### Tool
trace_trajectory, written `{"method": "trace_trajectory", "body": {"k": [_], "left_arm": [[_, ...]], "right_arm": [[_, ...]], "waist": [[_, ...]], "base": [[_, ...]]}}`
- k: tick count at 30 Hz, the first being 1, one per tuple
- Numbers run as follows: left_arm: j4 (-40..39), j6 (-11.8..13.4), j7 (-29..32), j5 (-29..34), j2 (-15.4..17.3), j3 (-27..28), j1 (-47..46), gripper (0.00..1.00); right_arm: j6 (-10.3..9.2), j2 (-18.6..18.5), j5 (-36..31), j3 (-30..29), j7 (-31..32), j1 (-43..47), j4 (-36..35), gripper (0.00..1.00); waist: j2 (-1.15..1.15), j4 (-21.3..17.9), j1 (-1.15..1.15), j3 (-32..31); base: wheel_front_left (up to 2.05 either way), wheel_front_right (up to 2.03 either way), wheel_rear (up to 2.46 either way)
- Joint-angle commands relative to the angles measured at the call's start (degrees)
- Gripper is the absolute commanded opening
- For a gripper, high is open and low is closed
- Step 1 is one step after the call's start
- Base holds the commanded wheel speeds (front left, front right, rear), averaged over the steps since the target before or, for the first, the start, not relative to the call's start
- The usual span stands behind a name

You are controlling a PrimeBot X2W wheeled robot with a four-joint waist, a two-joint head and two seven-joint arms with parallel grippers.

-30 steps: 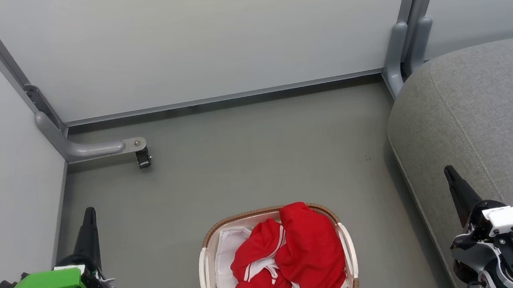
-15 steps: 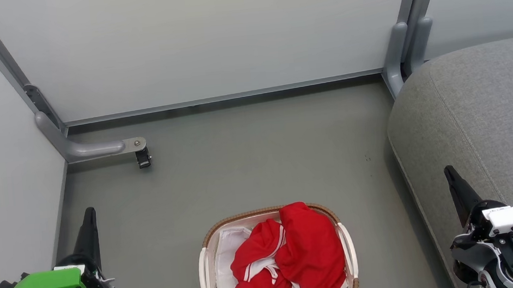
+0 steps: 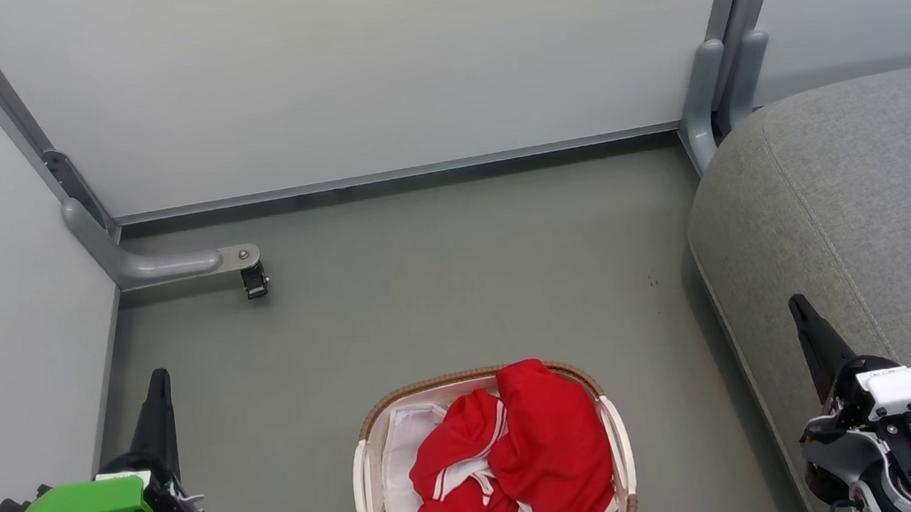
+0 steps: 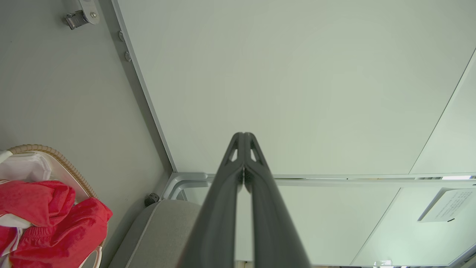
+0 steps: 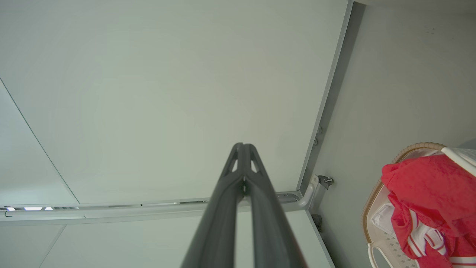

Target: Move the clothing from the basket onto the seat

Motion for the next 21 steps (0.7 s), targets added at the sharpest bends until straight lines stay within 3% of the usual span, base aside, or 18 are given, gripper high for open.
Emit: {"method": "trace_trajectory", "body": {"k": [1, 13, 14, 21], "left_arm": [[0.0, -0.3, 0.1, 0.5, 0.0, 0.2, -0.7, 0.00], [0.0, -0.3, 0.1, 0.5, 0.0, 0.2, -0.7, 0.00], [0.2, 0.0, 0.0, 0.0, 0.0, 0.0, 0.1, 1.00], [2.0, 0.1, -1.3, 1.4, 0.1, -0.6, 0.3, 1.00]], "right_arm": [[0.04, -0.2, -0.2, -0.1, 0.0, 0.5, 0.0, 0.00], [0.04, -0.2, -0.2, -0.1, 0.1, 0.5, 0.0, 0.00], [0.01, 0.0, 0.0, 0.0, 0.0, 0.0, 0.2, 1.00], [0.00, 0.0, -1.1, 0.9, -1.0, -0.1, 1.0, 1.00]], "waist": [[0.00, 0.0, 0.00, 0.0], [0.00, 0.0, 0.00, 0.0], [0.00, 0.0, 0.00, 0.0], [0.00, 0.0, 0.00, 0.1]], "base": [[0.00, 0.00, 0.00], [0.00, 0.00, 0.00], [0.00, 0.00, 0.00], [0.00, 0.00, 0.00]]}}
